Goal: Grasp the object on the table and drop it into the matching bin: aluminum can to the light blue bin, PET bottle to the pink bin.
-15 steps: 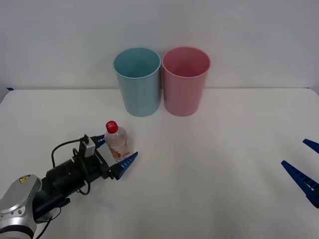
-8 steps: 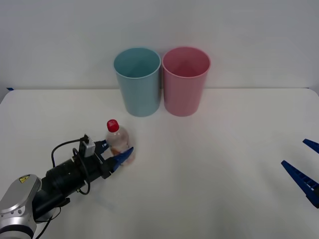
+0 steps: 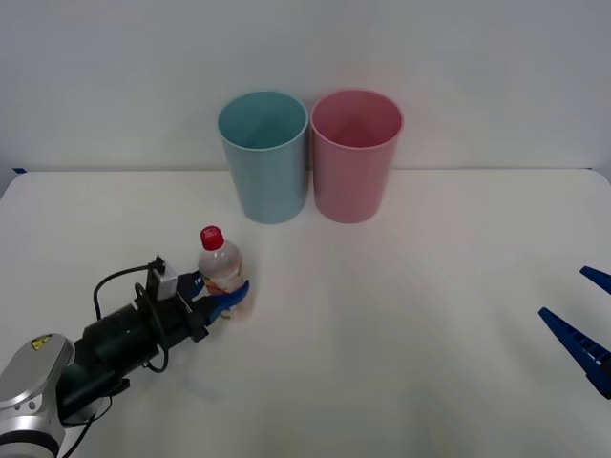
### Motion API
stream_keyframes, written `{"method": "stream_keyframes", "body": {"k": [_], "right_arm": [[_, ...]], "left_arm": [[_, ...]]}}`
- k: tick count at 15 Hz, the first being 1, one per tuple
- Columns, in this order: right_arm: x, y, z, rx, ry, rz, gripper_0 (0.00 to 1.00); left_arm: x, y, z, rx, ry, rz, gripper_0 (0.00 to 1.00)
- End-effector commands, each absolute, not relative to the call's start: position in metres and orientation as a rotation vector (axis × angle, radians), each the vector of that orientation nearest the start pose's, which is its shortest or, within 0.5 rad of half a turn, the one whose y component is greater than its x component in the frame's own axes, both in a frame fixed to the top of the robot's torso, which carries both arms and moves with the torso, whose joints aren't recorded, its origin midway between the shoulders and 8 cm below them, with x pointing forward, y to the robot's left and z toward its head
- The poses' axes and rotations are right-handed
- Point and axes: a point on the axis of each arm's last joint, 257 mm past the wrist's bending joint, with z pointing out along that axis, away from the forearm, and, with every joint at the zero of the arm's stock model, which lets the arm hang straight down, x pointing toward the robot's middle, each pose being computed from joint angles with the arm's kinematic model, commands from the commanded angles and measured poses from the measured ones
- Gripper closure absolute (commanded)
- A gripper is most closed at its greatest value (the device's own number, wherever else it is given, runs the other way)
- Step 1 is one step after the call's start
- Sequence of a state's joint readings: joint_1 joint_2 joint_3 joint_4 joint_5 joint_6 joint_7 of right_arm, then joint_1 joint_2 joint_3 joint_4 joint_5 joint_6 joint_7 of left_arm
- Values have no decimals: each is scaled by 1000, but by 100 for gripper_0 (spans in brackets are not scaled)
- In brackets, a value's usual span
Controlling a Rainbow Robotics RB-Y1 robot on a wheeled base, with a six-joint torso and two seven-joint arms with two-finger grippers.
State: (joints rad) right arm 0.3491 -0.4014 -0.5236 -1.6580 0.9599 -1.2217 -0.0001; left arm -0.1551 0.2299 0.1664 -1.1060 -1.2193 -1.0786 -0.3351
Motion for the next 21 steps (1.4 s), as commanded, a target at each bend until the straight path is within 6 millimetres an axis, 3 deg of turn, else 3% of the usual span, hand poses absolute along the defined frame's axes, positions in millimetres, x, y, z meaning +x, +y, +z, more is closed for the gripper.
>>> {"method": "stream_keyframes", "body": {"k": [1, 5, 10, 21], "right_arm": [[342, -330, -169, -465, 1441, 567, 0], [342, -330, -169, -465, 1441, 567, 0], [342, -330, -169, -465, 1441, 567, 0], [342, -330, -169, -465, 1441, 567, 0]], "left_arm": [[471, 151, -270, 686, 1442, -673, 100], [467, 162, -242, 657, 1404, -712, 100], [454, 169, -188, 554, 1381, -724, 100], [453, 200, -84, 430, 1296, -770, 100]]}}
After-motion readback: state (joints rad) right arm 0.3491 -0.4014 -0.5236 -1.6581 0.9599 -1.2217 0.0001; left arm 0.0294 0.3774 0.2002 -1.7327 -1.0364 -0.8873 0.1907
